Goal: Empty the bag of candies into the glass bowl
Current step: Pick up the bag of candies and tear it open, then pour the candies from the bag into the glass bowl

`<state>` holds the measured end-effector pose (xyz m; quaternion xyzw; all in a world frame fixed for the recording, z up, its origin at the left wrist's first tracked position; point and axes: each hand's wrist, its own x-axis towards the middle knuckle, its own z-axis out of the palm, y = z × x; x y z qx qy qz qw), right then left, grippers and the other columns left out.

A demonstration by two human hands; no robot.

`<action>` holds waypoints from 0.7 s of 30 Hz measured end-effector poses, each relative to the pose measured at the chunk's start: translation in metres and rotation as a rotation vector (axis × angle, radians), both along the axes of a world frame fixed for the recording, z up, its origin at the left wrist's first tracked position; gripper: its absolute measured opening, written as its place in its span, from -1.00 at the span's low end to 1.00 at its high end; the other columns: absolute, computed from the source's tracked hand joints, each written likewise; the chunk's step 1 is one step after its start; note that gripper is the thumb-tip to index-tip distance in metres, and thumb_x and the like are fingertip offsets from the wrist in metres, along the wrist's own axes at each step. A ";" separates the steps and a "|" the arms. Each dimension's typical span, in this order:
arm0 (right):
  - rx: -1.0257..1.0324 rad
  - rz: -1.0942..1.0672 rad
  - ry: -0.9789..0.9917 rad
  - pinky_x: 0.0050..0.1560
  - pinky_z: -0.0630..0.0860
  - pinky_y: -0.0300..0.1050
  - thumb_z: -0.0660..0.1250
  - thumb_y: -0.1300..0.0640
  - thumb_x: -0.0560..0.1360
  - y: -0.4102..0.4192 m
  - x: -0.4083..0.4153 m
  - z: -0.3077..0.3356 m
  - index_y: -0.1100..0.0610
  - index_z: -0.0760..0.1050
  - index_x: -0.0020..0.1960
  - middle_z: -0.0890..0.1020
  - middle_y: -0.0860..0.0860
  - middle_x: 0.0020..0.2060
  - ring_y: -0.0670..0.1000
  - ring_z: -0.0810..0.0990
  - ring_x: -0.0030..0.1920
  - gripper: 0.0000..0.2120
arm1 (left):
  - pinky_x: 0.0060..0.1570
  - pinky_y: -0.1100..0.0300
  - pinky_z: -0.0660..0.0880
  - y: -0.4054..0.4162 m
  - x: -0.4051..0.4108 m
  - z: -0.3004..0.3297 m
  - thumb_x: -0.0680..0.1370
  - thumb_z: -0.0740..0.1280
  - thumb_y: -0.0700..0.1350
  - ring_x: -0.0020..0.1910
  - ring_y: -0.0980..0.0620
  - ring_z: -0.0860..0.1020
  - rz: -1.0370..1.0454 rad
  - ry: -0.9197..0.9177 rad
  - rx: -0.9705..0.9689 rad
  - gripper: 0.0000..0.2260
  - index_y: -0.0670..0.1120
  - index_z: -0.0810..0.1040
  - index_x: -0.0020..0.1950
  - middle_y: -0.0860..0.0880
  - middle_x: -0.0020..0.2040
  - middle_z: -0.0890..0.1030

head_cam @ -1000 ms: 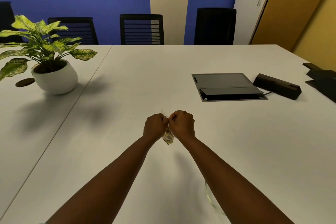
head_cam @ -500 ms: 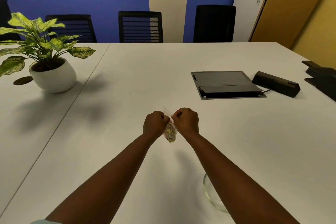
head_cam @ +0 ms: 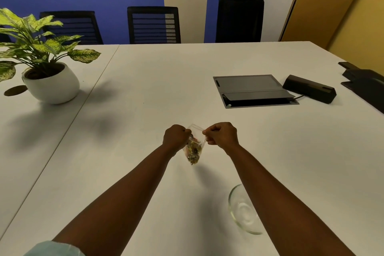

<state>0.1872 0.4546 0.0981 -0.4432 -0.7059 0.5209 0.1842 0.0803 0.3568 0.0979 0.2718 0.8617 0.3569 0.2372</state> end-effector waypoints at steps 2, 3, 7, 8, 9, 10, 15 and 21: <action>-0.153 0.107 0.062 -0.39 0.61 -0.29 0.41 0.15 0.45 0.005 0.009 0.002 0.33 0.59 -0.07 0.63 0.17 -0.22 -0.04 0.60 -0.38 -0.78 | -0.40 0.21 0.27 0.003 0.000 0.000 0.46 0.18 -0.20 -0.47 0.02 0.38 0.019 -0.013 0.011 -0.67 -0.10 0.31 -0.52 -0.03 -0.50 0.43; -0.198 0.164 0.042 -0.36 0.60 -0.28 0.38 0.11 0.47 0.009 0.015 0.003 0.31 0.59 -0.03 0.63 0.17 -0.17 -0.03 0.61 -0.33 -0.76 | -0.39 0.21 0.26 0.003 0.000 0.000 0.46 0.19 -0.20 -0.47 0.01 0.37 0.023 -0.016 0.014 -0.67 -0.10 0.29 -0.53 -0.03 -0.51 0.42; -0.154 0.554 -0.512 0.00 0.45 -0.08 0.36 0.14 0.47 0.028 0.045 -0.006 0.20 0.57 0.19 0.64 0.12 0.16 0.00 0.57 0.08 -0.69 | -0.35 0.21 0.31 0.003 -0.003 -0.002 0.47 0.20 -0.18 -0.43 -0.01 0.41 0.022 -0.040 0.013 -0.66 -0.10 0.32 -0.52 -0.03 -0.50 0.44; -0.123 0.670 -0.693 0.06 0.42 -0.06 0.37 0.15 0.46 0.031 0.052 -0.010 0.14 0.55 0.23 0.61 0.07 0.22 -0.02 0.53 0.17 -0.66 | -0.33 0.21 0.33 0.003 -0.004 -0.003 0.48 0.20 -0.17 -0.42 -0.01 0.42 0.021 -0.048 0.013 -0.67 -0.11 0.35 -0.51 -0.03 -0.49 0.46; -0.106 0.758 -0.836 0.11 0.43 -0.06 0.38 0.17 0.45 0.032 0.058 -0.014 0.10 0.53 0.26 0.58 0.03 0.26 -0.03 0.50 0.24 -0.62 | -0.34 0.22 0.34 0.003 -0.004 -0.003 0.48 0.20 -0.17 -0.43 0.00 0.42 0.018 -0.055 0.013 -0.67 -0.11 0.36 -0.51 -0.03 -0.49 0.47; -0.106 0.815 -0.930 0.14 0.46 -0.12 0.38 0.20 0.45 0.032 0.063 -0.018 0.09 0.50 0.30 0.55 0.02 0.30 -0.03 0.47 0.30 -0.58 | -0.36 0.23 0.33 0.003 -0.005 -0.004 0.48 0.20 -0.17 -0.45 0.02 0.42 0.014 -0.061 0.014 -0.67 -0.11 0.36 -0.51 -0.03 -0.48 0.47; -0.095 0.860 -1.062 -0.44 0.43 -0.51 0.37 0.32 0.45 0.027 0.081 -0.038 0.23 0.45 0.34 0.58 0.10 0.25 -0.09 0.56 -0.01 -0.55 | -0.39 0.24 0.31 0.003 -0.004 -0.007 0.48 0.21 -0.16 -0.48 0.05 0.40 0.006 -0.065 0.002 -0.67 -0.10 0.36 -0.50 -0.03 -0.49 0.47; -0.160 0.735 -0.989 -0.19 0.53 -0.28 0.31 0.36 0.48 0.034 0.085 -0.052 0.28 0.56 0.20 0.63 0.15 0.15 -0.17 0.56 -0.26 -0.70 | -0.40 0.24 0.30 0.000 -0.008 -0.010 0.49 0.21 -0.16 -0.48 0.06 0.39 0.015 -0.061 -0.019 -0.66 -0.10 0.37 -0.51 -0.02 -0.48 0.47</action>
